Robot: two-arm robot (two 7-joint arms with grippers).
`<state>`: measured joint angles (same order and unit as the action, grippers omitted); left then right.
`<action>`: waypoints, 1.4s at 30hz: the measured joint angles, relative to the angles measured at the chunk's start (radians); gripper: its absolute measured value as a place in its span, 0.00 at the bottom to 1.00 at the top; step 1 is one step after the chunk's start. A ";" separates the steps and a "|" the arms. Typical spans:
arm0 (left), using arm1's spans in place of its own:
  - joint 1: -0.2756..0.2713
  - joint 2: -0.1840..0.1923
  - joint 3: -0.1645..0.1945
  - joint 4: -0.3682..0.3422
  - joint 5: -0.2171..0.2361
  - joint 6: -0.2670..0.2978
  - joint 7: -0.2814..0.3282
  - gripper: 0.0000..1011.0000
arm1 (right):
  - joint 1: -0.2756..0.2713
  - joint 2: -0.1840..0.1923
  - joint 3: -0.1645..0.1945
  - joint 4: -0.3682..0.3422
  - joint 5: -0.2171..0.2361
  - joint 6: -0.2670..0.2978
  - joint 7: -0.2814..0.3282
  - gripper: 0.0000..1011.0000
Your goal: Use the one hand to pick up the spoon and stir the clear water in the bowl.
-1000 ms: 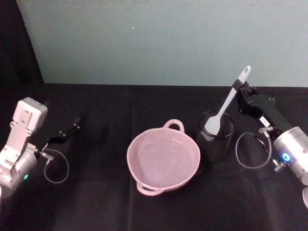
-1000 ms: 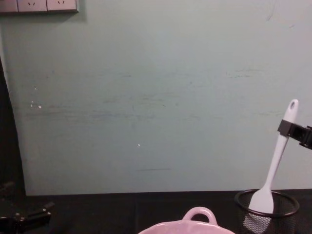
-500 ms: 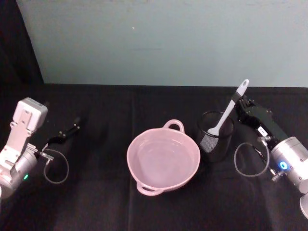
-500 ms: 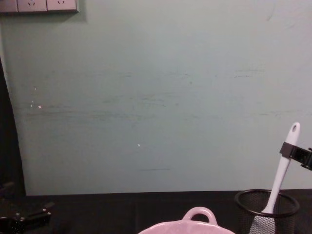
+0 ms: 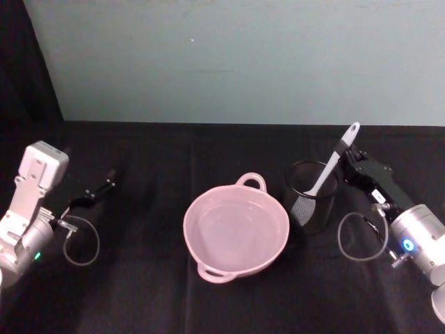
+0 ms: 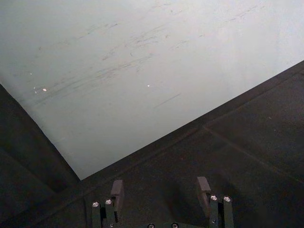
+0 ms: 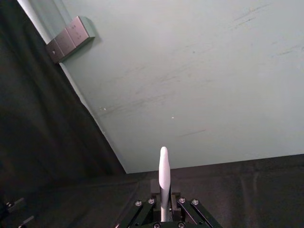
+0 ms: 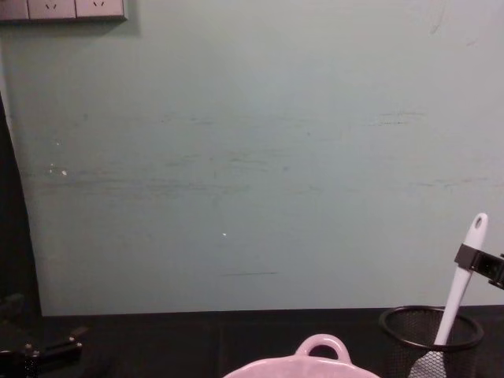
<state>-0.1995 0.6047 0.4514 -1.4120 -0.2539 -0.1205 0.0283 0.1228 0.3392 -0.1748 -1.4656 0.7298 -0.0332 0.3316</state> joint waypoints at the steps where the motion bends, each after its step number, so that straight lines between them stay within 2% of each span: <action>1: 0.000 0.000 0.000 0.000 0.000 0.000 0.000 0.99 | -0.001 0.000 0.000 0.001 0.001 -0.001 0.000 0.12; 10: 0.000 0.000 0.000 0.000 0.000 0.000 0.000 0.99 | -0.005 0.002 -0.001 0.012 0.020 -0.004 0.016 0.12; 21: 0.000 0.000 0.000 0.000 0.000 0.000 0.000 0.99 | -0.006 0.002 -0.001 0.010 0.019 -0.004 0.015 0.12; 24: 0.000 0.000 0.000 0.000 0.000 0.000 0.000 0.99 | -0.006 0.002 -0.001 0.010 0.018 -0.004 0.015 0.15; 27: 0.000 0.000 0.000 0.000 0.000 0.000 0.000 0.99 | -0.006 0.002 0.000 0.009 0.018 -0.004 0.015 0.22; 30: 0.000 0.000 0.000 0.000 0.000 0.000 0.000 0.99 | -0.006 0.002 0.000 0.009 0.017 -0.004 0.015 0.36; 32: 0.000 0.000 0.000 0.000 0.000 0.000 0.000 0.99 | -0.006 0.002 0.000 0.008 0.017 -0.004 0.015 0.39; 42: 0.000 0.000 0.000 0.000 0.000 0.000 0.000 0.99 | -0.006 0.002 0.000 0.007 0.016 -0.004 0.014 0.73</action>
<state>-0.1995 0.6047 0.4514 -1.4119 -0.2539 -0.1205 0.0283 0.1172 0.3410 -0.1747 -1.4582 0.7455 -0.0375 0.3455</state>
